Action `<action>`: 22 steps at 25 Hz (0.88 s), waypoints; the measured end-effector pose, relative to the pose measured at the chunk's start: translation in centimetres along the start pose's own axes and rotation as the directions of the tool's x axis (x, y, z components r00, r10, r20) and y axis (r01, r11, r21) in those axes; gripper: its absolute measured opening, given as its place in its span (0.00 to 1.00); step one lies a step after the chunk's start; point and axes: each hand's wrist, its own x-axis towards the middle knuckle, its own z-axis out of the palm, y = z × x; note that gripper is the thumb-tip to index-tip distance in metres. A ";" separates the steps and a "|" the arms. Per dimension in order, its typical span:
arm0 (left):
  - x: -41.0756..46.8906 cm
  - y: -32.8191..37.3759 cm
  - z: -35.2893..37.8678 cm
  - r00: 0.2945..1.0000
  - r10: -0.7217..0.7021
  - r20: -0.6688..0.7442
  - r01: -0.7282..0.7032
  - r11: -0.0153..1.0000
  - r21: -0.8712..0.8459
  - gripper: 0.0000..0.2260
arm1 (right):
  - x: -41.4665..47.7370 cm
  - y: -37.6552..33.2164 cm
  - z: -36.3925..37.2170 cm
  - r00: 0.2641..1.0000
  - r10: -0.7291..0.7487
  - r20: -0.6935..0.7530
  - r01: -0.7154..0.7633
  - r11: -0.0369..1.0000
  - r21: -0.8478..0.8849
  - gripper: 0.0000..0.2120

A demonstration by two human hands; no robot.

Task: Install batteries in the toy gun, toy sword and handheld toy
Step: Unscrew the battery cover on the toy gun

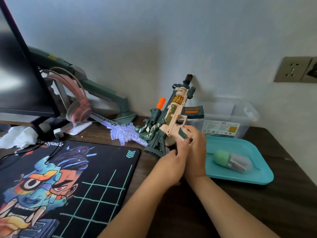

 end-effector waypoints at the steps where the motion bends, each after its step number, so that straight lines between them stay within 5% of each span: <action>1: 0.4 -0.3 0.5 0.999 -0.023 0.042 0.031 0.978 -0.208 0.23 | 0.0 0.1 0.3 1.000 0.013 -0.017 -0.013 1.000 0.029 0.17; 4: 2.7 -2.2 1.1 0.997 -0.027 -0.072 -0.031 0.721 -0.692 0.22 | -0.8 -0.7 1.1 0.994 0.066 -0.091 -0.059 0.995 0.081 0.13; 7: 4.2 -2.2 0.2 0.969 0.049 -0.243 -0.228 0.559 -0.797 0.30 | -2.3 -1.9 1.2 0.997 0.040 -0.062 -0.033 0.992 0.119 0.11; 12: 4.9 -3.1 -1.7 0.998 0.051 -0.040 -0.052 0.252 -0.966 0.18 | -2.5 -1.3 -2.0 0.926 0.193 0.323 -0.263 0.946 0.188 0.07; 14: 5.0 -3.2 -2.6 0.997 0.047 -0.056 -0.064 0.184 -0.981 0.16 | -1.8 -0.8 -3.2 0.933 0.197 0.300 -0.253 0.955 0.158 0.15; 19: 5.2 -3.0 -3.7 0.985 0.066 -0.157 -0.166 0.173 -0.971 0.10 | -2.4 -1.9 -2.5 0.892 0.169 0.420 -0.193 0.981 0.015 0.01; 22: 5.4 -3.6 -4.1 0.979 0.064 -0.193 -0.201 0.146 -0.969 0.11 | -3.7 -2.0 -2.1 0.918 0.100 0.383 -0.145 0.985 0.090 0.07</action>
